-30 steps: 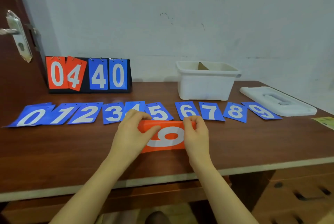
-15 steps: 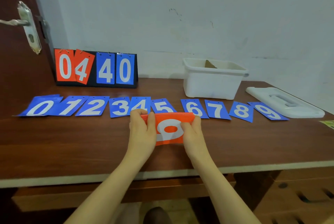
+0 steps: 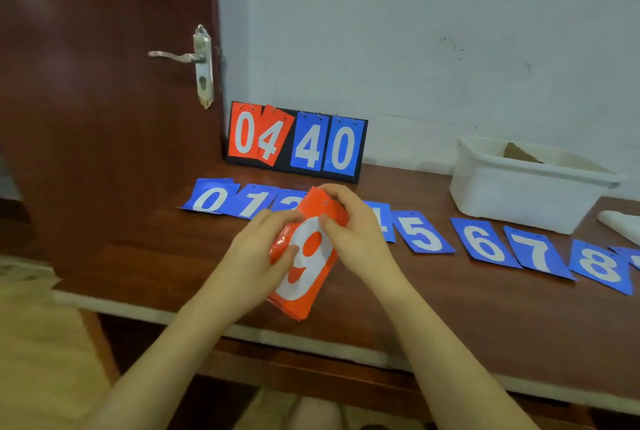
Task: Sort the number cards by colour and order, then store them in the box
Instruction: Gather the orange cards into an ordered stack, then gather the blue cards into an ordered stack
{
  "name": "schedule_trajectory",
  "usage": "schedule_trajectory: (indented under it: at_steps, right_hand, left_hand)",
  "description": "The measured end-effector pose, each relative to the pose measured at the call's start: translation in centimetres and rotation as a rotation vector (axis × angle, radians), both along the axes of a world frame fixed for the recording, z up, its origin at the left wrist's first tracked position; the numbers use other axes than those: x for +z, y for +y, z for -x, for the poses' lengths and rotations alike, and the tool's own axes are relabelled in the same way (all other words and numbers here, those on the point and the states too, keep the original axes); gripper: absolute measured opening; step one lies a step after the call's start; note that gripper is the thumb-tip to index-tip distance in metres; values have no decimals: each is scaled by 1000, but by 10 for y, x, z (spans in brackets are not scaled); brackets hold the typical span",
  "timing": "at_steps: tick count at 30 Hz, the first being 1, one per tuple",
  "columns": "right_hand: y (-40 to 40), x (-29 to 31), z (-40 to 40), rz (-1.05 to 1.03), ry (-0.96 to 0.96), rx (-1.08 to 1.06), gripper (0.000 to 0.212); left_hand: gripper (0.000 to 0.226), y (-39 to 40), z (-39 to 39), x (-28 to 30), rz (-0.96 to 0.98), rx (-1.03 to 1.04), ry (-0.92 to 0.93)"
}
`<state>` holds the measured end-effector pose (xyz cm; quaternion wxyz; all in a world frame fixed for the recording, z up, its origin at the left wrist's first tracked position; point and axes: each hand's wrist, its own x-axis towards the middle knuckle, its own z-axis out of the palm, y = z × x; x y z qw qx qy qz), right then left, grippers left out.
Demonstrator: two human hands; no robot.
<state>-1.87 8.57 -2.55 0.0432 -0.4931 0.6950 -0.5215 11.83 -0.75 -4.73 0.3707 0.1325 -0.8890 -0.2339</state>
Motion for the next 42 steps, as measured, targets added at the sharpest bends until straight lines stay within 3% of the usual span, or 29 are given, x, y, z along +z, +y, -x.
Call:
schedule_trajectory:
  at_steps: [5,8,11,13,17,20,28,32,36,42]
  right_hand:
    - [-60,-15,-24,-133,125,-4,41]
    - [-82,-28,-24,-221,182,14,42]
    - [-96,-44,-19,-425,403,-55,39]
    - [-98,-49,-16,-481,380,-111,35]
    - [-104,-45,-9,-379,349,-138,32]
    - [-121,-33,-13,-265,323,-38,24]
    - [-199,-27,-16,-448,547,144,39]
    - [-234,-25,3,-405,463,40,32]
    - [-259,-31,22,-642,573,19,41]
    - [-274,-51,26,-618,489,173,41]
  left_hand:
    - [53,-34,-20,-19,-12,180,-125]
    - [50,-48,-23,-26,-10,294,-268]
    - [42,-56,-26,-37,64,454,-472]
    - [44,-62,-27,-42,18,454,-521]
    - [40,-79,-28,-34,-212,402,-291]
    - [34,-105,-25,-21,-219,512,-141]
    - [39,-196,-12,-16,-203,644,-416]
    - [39,-231,7,-14,-189,639,-478]
    - [53,-251,24,-22,-204,627,-576]
    - [63,-272,20,-31,-509,467,-297]
